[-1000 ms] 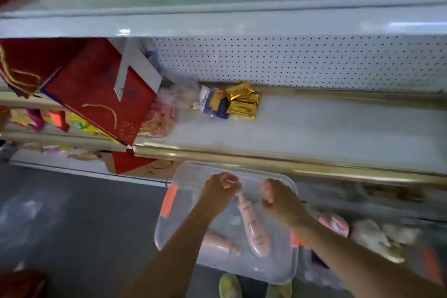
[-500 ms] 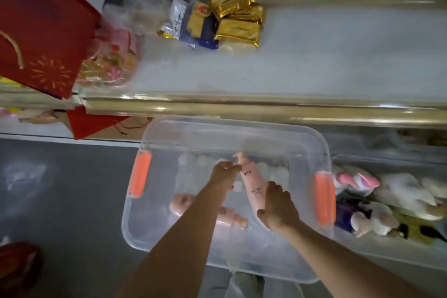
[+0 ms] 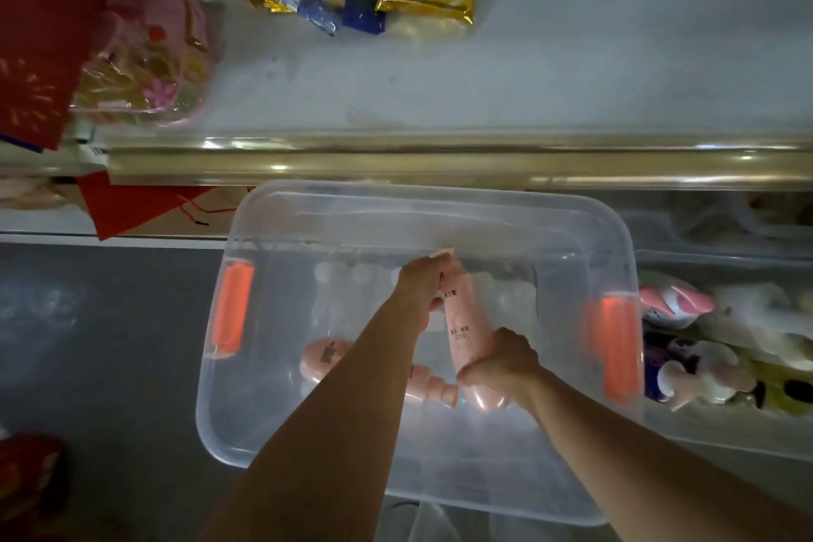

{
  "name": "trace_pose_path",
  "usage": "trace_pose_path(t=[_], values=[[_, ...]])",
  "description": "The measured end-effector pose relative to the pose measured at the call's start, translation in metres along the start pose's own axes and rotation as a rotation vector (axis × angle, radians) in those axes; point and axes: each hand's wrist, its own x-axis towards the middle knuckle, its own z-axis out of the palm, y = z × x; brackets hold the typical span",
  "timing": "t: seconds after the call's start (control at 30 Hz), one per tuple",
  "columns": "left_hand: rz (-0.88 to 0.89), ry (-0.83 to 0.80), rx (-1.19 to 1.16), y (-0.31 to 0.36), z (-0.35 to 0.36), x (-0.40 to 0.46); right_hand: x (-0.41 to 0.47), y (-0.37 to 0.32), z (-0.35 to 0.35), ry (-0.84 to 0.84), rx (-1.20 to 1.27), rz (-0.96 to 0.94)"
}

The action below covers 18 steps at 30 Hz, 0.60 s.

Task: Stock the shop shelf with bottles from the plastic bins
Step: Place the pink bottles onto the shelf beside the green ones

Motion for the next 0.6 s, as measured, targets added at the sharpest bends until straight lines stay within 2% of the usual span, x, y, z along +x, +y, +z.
trace_pose_path(t=[0.3,0.47,0.6], values=[[0.085,0.044,-0.218,0.01,-0.041,-0.057,-0.065,-0.023,-0.023,-0.244,0.174,-0.094],[0.226,0.034,-0.231,0.032,-0.066,-0.114,-0.124,-0.04,-0.044,-0.271,0.19,-0.189],[0.358,-0.042,-0.26,0.059,-0.082,-0.171,-0.176,-0.055,-0.069,-0.216,0.161,-0.29]])
